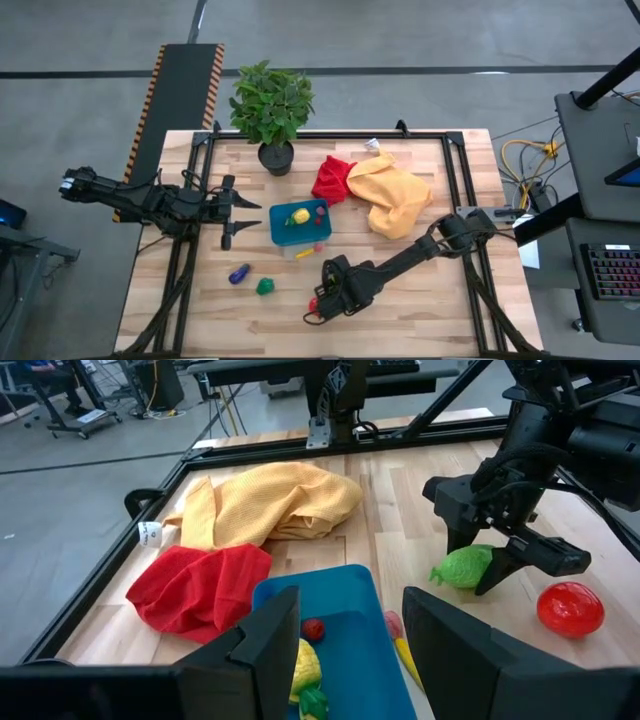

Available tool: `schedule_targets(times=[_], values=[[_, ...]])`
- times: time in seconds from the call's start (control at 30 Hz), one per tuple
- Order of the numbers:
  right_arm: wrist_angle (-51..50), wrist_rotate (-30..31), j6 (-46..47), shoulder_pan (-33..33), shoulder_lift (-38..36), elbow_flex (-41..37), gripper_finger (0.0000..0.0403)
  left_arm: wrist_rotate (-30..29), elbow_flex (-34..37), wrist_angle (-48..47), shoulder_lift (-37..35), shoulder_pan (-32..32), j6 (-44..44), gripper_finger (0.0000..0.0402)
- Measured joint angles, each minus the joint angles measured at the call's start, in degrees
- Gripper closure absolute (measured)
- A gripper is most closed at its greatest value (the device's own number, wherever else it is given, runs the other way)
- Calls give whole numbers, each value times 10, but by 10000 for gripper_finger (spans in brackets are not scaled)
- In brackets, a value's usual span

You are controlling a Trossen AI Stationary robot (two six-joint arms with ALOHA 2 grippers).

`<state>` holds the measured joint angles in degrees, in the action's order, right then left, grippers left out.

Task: Pick and placing Produce into tupperware
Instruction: Put the green melon into the blue bin

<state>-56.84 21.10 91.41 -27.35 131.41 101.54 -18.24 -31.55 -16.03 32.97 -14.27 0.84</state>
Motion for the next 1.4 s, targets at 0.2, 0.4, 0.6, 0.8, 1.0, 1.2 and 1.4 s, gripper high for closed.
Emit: schedule_targets(times=[0.2,0.4,0.6,0.8,1.0,1.2,1.4], values=[[-3,10,-20,11,-13,0,183,0,0,0,0,0,0,237],[-3,28,-81,29,-21,13,183,0,0,0,0,0,-1,237],[-7,30,-163,62,-23,49,184,0,0,0,0,0,-1,237],[-27,46,-256,94,-23,101,184,0,0,0,0,0,-1,237],[-30,68,-359,133,-25,148,184,0,0,10,0,0,-1,237],[-30,76,-417,170,-25,156,184,0,0,23,-2,0,5,237],[-30,75,-449,198,-25,146,184,0,0,23,-1,0,30,237]])
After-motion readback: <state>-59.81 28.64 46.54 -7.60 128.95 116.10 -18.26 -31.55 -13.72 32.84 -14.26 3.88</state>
